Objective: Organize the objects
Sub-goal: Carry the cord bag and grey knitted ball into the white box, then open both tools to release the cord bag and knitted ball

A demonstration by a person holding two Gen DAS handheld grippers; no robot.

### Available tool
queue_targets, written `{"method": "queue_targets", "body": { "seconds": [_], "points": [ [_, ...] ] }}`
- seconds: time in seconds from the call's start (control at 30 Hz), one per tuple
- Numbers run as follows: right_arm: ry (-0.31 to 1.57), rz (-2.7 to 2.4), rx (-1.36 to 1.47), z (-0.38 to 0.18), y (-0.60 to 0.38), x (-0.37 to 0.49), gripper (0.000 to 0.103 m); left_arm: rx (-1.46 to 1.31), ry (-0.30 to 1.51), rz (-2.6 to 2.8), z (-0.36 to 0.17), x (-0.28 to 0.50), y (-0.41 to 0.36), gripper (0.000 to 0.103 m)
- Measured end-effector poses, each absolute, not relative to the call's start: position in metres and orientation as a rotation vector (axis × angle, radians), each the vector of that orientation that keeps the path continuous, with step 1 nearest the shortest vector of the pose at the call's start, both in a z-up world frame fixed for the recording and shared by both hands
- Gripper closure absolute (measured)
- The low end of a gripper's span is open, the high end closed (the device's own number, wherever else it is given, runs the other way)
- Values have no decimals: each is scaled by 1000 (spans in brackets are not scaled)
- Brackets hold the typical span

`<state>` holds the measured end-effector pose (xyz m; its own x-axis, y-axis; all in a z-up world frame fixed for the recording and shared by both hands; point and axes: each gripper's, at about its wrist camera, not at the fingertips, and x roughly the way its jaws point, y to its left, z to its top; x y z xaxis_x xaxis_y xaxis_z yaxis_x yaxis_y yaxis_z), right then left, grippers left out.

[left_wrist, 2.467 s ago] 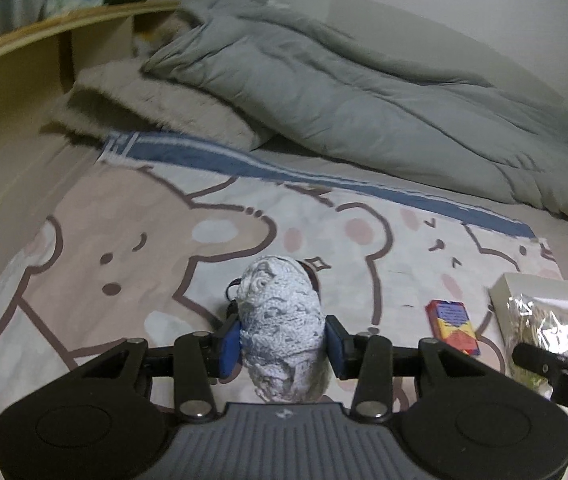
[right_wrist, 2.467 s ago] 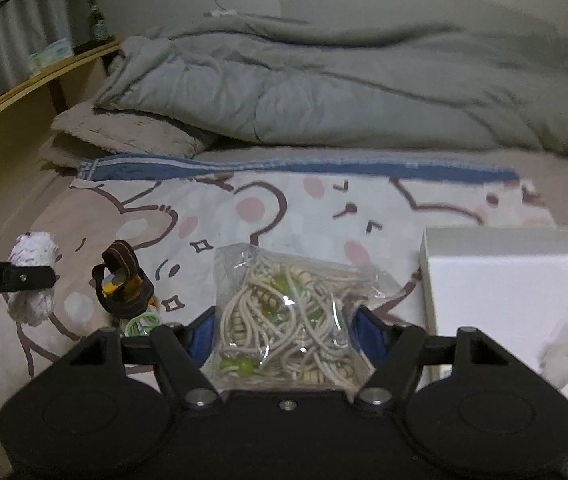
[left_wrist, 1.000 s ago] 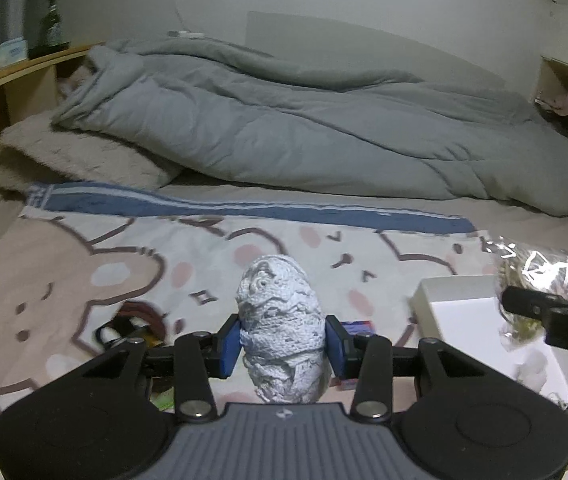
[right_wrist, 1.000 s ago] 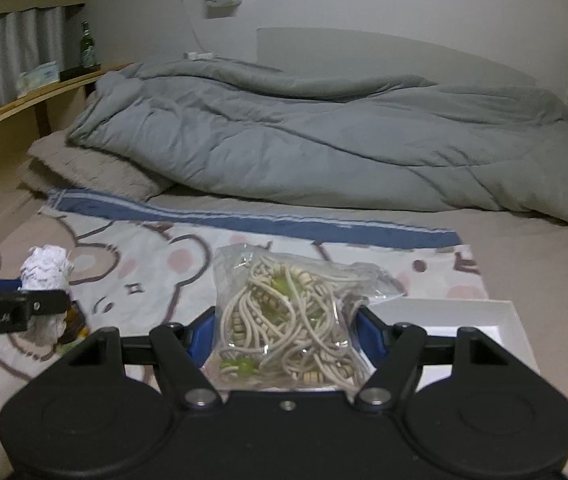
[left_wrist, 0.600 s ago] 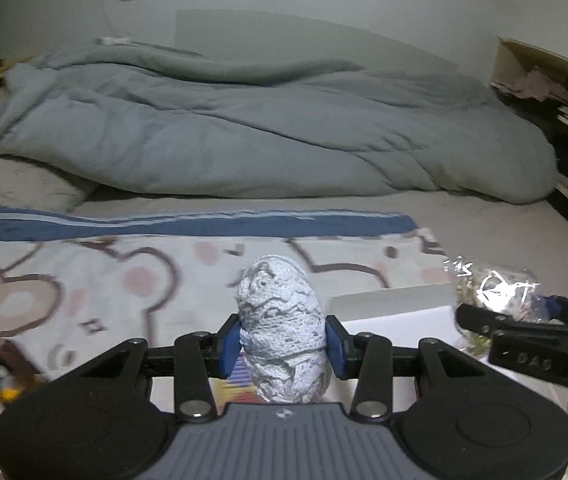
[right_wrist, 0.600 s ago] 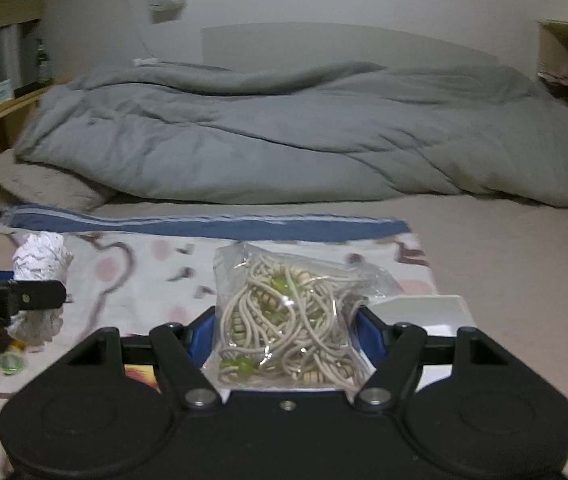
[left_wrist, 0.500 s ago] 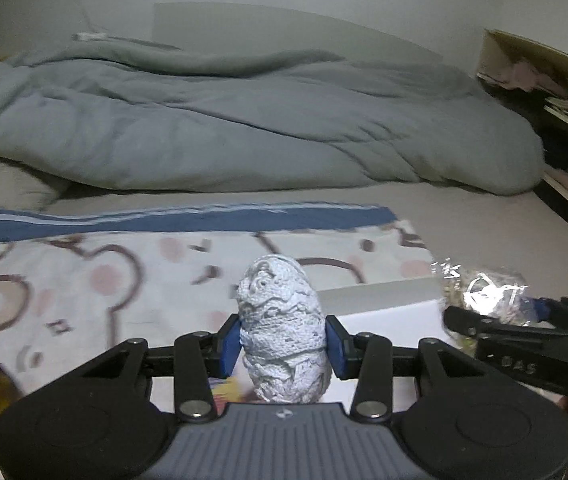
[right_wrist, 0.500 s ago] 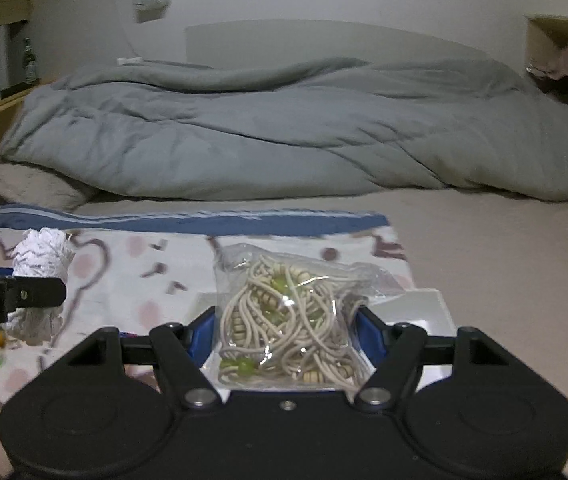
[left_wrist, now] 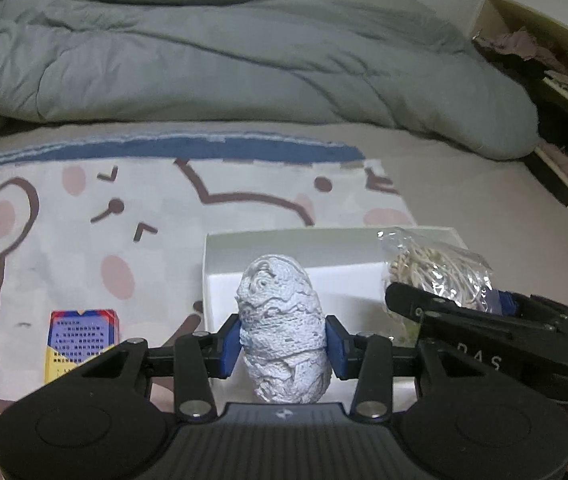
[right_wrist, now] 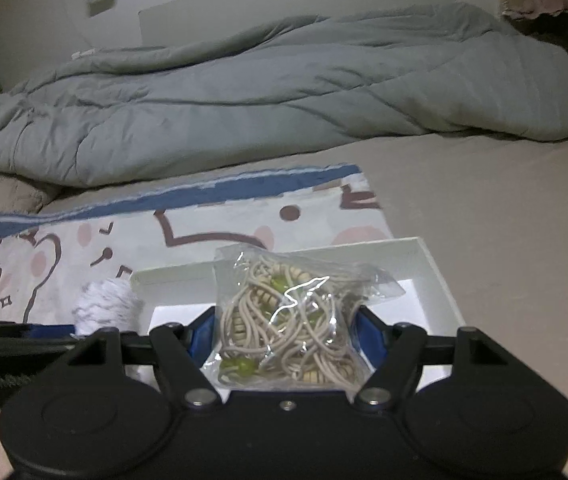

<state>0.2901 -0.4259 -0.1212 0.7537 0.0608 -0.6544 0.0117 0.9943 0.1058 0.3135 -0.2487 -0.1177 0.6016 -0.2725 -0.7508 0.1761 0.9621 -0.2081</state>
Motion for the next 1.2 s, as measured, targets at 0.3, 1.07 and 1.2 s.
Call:
{"method": "queue_targets", "body": {
  "seconds": [0.3,1.07,1.2],
  "points": [
    [875,72,-3,-154,-416,298,31,-116,931,-244,-143,307,-245,58],
    [1004,68,17,-155,-428,262,13,-110,926,-253,-132,281,-251,41],
    [986,60,48,-150,-434,260,12,-115,922,-245,-125,282,-249,40]
  ]
}}
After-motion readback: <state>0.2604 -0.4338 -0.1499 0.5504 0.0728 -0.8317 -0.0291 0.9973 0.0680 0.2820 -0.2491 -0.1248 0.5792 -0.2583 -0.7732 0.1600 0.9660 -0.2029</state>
